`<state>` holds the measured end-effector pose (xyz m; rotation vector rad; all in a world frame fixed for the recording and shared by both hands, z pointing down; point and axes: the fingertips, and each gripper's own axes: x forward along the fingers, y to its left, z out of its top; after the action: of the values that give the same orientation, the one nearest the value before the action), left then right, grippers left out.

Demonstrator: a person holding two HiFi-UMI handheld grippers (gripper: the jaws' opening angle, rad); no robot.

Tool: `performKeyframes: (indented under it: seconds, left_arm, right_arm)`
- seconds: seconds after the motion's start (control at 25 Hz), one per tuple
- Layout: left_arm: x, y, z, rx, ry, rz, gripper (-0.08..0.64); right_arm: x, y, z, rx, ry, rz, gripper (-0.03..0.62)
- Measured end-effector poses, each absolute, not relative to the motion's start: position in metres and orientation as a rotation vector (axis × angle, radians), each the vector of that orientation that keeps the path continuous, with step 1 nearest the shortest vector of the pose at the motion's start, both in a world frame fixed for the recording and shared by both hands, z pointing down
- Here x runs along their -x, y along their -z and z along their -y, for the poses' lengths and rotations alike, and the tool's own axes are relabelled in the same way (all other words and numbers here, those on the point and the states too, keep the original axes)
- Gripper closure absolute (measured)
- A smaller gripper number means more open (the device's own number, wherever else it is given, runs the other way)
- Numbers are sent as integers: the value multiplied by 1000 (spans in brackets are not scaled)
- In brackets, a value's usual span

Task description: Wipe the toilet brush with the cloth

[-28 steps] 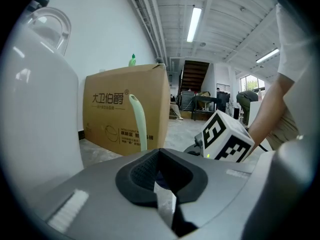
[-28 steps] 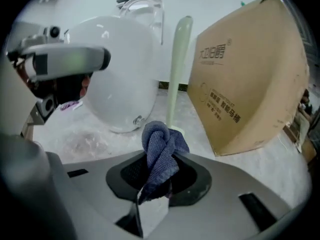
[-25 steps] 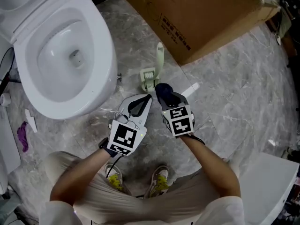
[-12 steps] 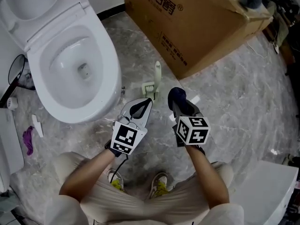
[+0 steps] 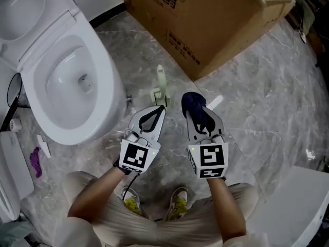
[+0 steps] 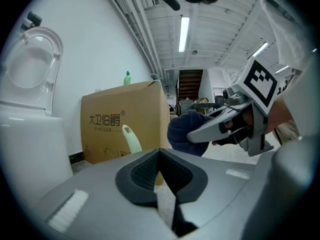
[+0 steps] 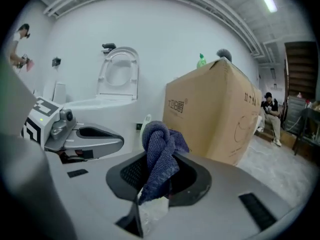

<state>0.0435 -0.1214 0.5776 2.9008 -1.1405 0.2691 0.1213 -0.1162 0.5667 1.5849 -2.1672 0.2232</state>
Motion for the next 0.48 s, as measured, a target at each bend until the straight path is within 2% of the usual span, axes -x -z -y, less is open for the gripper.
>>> performKeyframes:
  seconds: [0.16,0.32,0.48]
  left_arm:
    - [-58,-573,126,-2932,-270,1089,560]
    - [-72,-551,134,-3008,-302,1110,560]
    - [-75,-527,142,-3006,-300,1220,560]
  right_arm:
    - [-118,-572,128,-1562,-98,2147,491]
    - [-129,-583,130,-1644,-239,2120,491]
    - [-134,-573,123,-1614,-203,2095,490]
